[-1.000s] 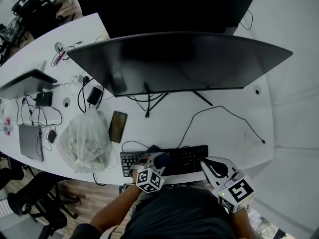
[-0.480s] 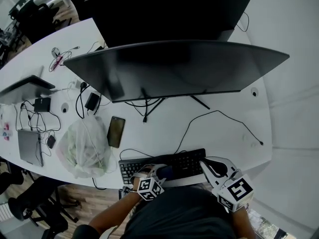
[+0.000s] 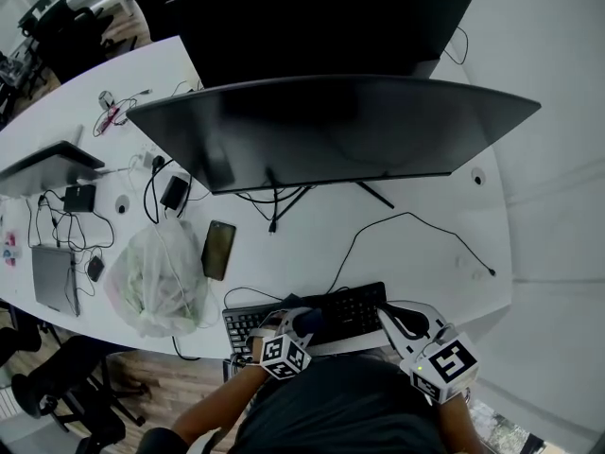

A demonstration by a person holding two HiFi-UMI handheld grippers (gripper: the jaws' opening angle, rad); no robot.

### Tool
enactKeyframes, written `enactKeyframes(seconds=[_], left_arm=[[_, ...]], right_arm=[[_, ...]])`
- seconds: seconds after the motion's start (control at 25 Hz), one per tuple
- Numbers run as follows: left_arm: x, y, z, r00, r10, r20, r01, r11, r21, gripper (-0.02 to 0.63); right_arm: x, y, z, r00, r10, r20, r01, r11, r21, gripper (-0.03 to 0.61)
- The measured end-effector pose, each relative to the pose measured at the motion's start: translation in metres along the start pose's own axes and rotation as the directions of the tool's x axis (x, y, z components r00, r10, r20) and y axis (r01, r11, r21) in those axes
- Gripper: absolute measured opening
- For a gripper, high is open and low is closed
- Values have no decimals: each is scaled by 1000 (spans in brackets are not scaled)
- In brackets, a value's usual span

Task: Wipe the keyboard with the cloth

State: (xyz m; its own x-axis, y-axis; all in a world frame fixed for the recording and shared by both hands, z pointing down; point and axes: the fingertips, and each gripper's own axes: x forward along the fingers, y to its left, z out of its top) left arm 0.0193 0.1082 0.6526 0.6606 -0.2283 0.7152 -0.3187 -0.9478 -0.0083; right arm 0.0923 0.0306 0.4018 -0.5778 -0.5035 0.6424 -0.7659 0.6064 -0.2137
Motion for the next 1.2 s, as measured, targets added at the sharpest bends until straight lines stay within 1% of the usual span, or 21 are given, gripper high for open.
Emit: enactKeyframes(seconds=[0.12, 0.2, 0.24, 0.28, 0.36, 0.44, 0.48, 0.52, 0.56, 0.68, 0.72, 0.76, 0.84, 0.88, 0.92, 0.96, 1.0, 1.08, 1.12, 1.16, 1.2], left_arm=[[-4, -33, -5, 996, -82, -16, 82, 997, 9, 87], [-4, -40, -6, 995, -101, -19, 101, 995, 6, 87], [-4, -37, -5, 995, -96, -14, 97, 995, 10, 87], [-3, -29, -3, 997, -79, -4, 79, 997, 15, 87], [-2, 4, 7, 1000, -2, 25, 1, 1000, 10, 87], [-3, 47, 19, 995, 86, 41, -85, 996, -42, 87], [-1, 59, 20, 994, 102, 38, -99, 992, -81, 87], [4, 59, 18, 995, 92, 27, -88, 990, -112, 87], [9, 51, 14, 998, 69, 9, -67, 991, -116, 87], [16, 13, 9, 998, 52, -19, -52, 999, -2, 86], [16, -3, 11, 1000, 15, -15, -15, 1000, 5, 86], [15, -21, 13, 999, -44, -10, 44, 999, 0, 86], [14, -55, 15, 990, -143, -11, 143, 989, 32, 86], [15, -62, 15, 987, -158, -14, 158, 985, 61, 86], [17, -58, 15, 989, -149, -13, 149, 986, 79, 86], [19, -44, 16, 993, -118, -6, 119, 990, 78, 86], [21, -23, 20, 997, -71, 9, 71, 996, 53, 86], [18, 26, 32, 999, 24, 38, -22, 998, -53, 86], [17, 40, 34, 998, 42, 43, -37, 993, -113, 86], [20, 43, 32, 999, 32, 43, -25, 988, -153, 86], [24, 35, 29, 999, 6, 35, -1, 988, -151, 86]], right_arm=[[-3, 2, -4, 1000, -8, -5, 8, 1000, 5, 11], [-5, 6, -9, 1000, 4, 2, -4, 1000, 1, 11], [-6, 8, -13, 1000, 13, 6, -13, 1000, -2, 11], [-7, 9, -16, 1000, 18, 5, -18, 1000, -3, 11], [-9, 11, -19, 1000, 18, -6, -18, 1000, 1, 11], [-8, 14, -19, 1000, 11, -16, -11, 1000, 4, 11], [-8, 15, -19, 1000, 8, -20, -8, 1000, 5, 11], [-9, 15, -20, 1000, 2, -26, -2, 1000, 8, 11], [-11, 14, -20, 1000, -5, -29, 6, 1000, 12, 11], [-16, 10, -20, 1000, -21, -16, 21, 1000, 17, 11], [-17, 8, -21, 1000, -20, -12, 21, 1000, 18, 9], [-18, 7, -24, 1000, -15, -7, 16, 1000, 19, 11], [-19, 6, -33, 1000, -1, -1, 1, 1000, 25, 11], [-20, 6, -35, 1000, 3, -3, -3, 1000, 27, 11], [-20, 5, -36, 1000, 7, -5, -7, 1000, 26, 11], [-20, 5, -36, 1000, 9, -6, -9, 1000, 23, 11], [-20, 5, -35, 1000, 9, -8, -9, 1000, 21, 11], [-20, 5, -32, 1000, 0, -20, 0, 1000, 23, 11], [-20, 5, -31, 1000, -4, -24, 4, 1000, 26, 11], [-20, 5, -30, 1000, -7, -25, 7, 1000, 28, 11], [-20, 4, -30, 1000, -9, -24, 10, 1000, 29, 11]])
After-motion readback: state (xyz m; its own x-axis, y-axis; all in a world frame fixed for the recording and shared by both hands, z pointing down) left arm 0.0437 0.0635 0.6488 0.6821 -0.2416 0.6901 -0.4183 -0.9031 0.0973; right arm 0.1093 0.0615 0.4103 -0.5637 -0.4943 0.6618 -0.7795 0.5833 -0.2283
